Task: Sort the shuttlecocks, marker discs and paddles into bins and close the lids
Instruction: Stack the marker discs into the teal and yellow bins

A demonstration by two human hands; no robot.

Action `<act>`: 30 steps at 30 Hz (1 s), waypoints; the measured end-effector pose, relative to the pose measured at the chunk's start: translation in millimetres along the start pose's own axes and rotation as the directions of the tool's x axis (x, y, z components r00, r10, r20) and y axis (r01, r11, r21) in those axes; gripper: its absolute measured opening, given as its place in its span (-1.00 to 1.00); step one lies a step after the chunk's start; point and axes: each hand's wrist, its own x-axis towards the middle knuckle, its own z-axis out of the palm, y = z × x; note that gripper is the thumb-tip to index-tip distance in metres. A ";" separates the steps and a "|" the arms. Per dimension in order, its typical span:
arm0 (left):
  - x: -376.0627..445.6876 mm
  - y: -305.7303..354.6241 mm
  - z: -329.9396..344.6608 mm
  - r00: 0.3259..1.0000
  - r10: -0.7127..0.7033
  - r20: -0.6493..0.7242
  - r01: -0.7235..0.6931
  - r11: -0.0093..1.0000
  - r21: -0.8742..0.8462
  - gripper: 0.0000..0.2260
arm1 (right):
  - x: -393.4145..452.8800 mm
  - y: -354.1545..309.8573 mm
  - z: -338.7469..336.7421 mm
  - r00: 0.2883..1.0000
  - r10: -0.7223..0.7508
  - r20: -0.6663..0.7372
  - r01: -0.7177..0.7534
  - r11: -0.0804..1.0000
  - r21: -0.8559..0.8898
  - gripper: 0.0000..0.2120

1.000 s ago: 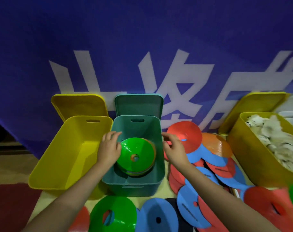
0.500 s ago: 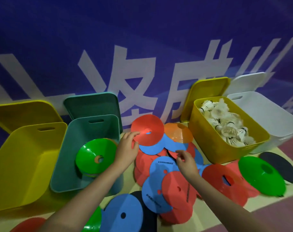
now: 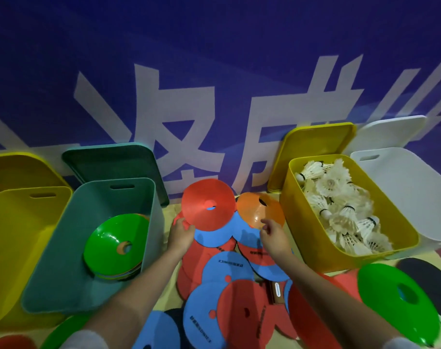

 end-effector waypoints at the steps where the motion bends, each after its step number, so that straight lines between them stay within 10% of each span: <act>1: 9.8 1.9 2.5 1.000 -0.014 -0.014 0.014 1.000 0.027 -0.74 | 12.1 -1.2 -2.2 1.000 -0.014 0.006 0.014 1.000 -0.020 -0.65; 17: 144.6 -27.1 33.5 0.983 -0.082 -0.163 0.124 0.956 0.265 -0.44 | 114.0 11.8 26.0 0.968 -0.080 0.237 0.217 0.740 -0.637 -0.28; 25: 129.2 -42.9 37.4 0.983 0.005 -0.184 0.023 0.989 0.149 -0.60 | 110.5 18.4 20.9 0.968 -0.101 0.229 0.220 0.780 -0.586 0.10; 30: 98.5 -31.6 23.0 0.973 0.031 -0.231 -0.038 0.999 -0.023 -0.64 | 88.2 2.7 -1.4 0.968 -0.114 0.225 0.219 0.825 -0.521 -0.14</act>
